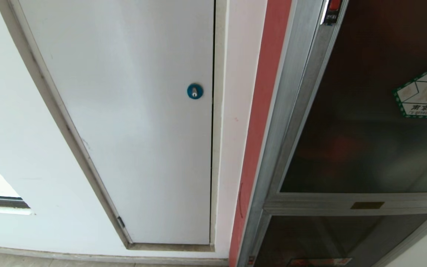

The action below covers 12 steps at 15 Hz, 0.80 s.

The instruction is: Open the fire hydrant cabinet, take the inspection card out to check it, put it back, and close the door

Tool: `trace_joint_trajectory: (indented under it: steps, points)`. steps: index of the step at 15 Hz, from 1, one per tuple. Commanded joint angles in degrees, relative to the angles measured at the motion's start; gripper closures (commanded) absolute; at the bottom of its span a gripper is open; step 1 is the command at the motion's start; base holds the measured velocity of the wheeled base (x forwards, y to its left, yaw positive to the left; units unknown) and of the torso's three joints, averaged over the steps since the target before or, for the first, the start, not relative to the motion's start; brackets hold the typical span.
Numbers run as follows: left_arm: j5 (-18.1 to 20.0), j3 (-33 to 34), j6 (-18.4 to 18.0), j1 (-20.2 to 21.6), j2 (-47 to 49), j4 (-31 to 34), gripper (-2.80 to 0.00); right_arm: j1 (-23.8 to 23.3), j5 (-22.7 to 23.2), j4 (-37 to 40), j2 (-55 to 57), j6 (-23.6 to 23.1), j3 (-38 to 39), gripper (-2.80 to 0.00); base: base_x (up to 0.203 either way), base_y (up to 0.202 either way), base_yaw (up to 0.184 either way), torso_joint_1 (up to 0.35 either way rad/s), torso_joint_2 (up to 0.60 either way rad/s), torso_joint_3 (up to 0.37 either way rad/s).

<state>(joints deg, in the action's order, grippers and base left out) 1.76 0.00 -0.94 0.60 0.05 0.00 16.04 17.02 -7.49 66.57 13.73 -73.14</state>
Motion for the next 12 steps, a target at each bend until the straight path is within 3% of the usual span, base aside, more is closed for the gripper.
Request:
trace_joint_trajectory:
  steps: [1, 4, 9, 12]
  points:
    - [0.0, 0.0, 0.0, 0.0, 0.0, 0.0, 0.00, -0.8, -1.0, 0.0, -4.8, -0.1, 2.4, 0.00, 0.000, 0.000, 0.000, 0.000, 0.00, 0.000]
    - [0.0, 0.1, 0.0, 0.0, 0.0, 0.0, 0.00, -1.8, -1.7, 1.1, -9.3, -0.2, 4.9, 0.00, 0.000, 0.000, 0.000, 0.000, 0.00, 0.000]
    - [0.0, 0.1, 0.0, 0.0, 0.0, 0.0, 0.00, -2.0, -6.8, 6.0, -17.5, -0.2, 9.6, 0.00, 0.000, 0.000, 0.000, 0.000, 0.00, 0.000]
    - [0.0, 0.0, 0.0, 0.0, 0.0, 0.0, 0.00, -7.6, -7.3, 6.0, -21.6, 0.2, 12.8, 0.00, 0.000, 0.000, 0.000, 0.000, 0.00, 0.000]
